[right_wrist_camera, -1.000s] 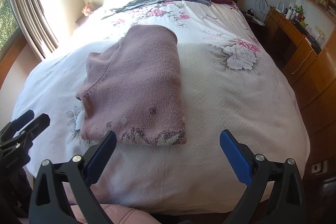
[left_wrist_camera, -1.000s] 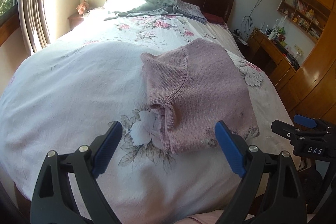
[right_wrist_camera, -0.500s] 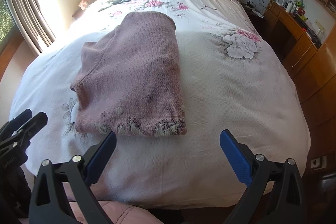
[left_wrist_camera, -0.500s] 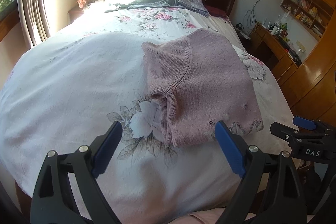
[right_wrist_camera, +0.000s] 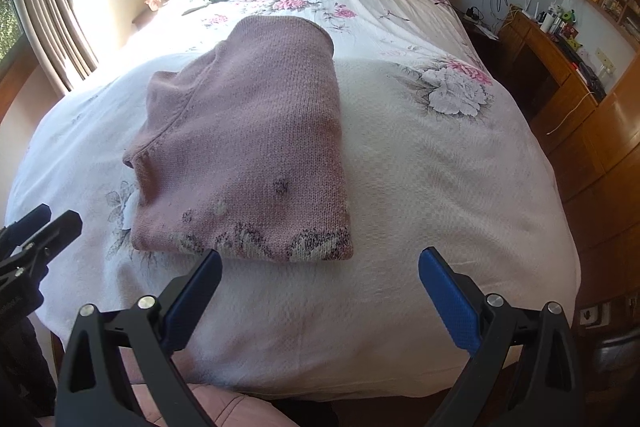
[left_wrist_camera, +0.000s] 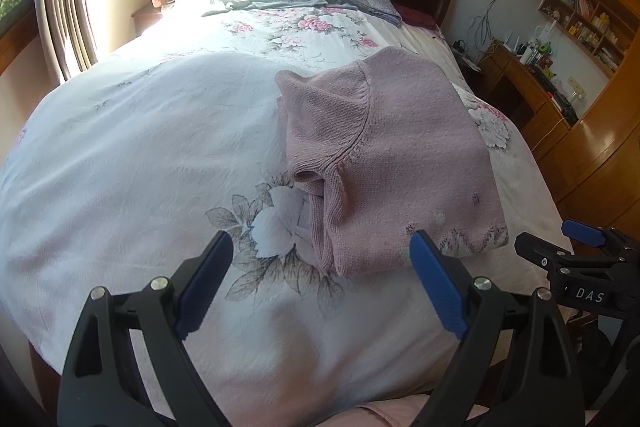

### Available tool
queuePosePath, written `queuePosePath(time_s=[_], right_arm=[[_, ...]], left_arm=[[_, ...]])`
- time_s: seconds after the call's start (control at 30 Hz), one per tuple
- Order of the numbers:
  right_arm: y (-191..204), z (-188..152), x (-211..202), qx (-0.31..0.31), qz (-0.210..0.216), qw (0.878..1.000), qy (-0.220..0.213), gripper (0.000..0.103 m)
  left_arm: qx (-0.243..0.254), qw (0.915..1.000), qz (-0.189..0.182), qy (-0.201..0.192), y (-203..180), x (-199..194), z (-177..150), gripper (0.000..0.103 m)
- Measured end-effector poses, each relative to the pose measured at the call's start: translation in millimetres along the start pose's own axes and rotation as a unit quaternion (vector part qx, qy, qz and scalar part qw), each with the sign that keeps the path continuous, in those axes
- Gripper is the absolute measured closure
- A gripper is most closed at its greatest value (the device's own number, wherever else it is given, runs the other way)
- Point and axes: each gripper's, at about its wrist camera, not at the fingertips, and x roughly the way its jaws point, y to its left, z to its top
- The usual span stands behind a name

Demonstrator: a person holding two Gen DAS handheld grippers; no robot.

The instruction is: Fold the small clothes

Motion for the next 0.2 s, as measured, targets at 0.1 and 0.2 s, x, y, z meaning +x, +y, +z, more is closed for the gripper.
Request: queuePosePath(time_s=[0.1,0.2], right_arm=[[-1.6,-0.2,1.3,0.006,0.002,1.0,0.006,0.004],[-1.8,-0.8,1.1,0.008,-0.002,1.0,0.007,0.004]], left_arm=[[-0.001,1.0,0.0,0.0,0.4,0.2,0.1,0.014],[-0.001,1.0,-0.001,0.001,1.8,0.5,-0.1,0.014]])
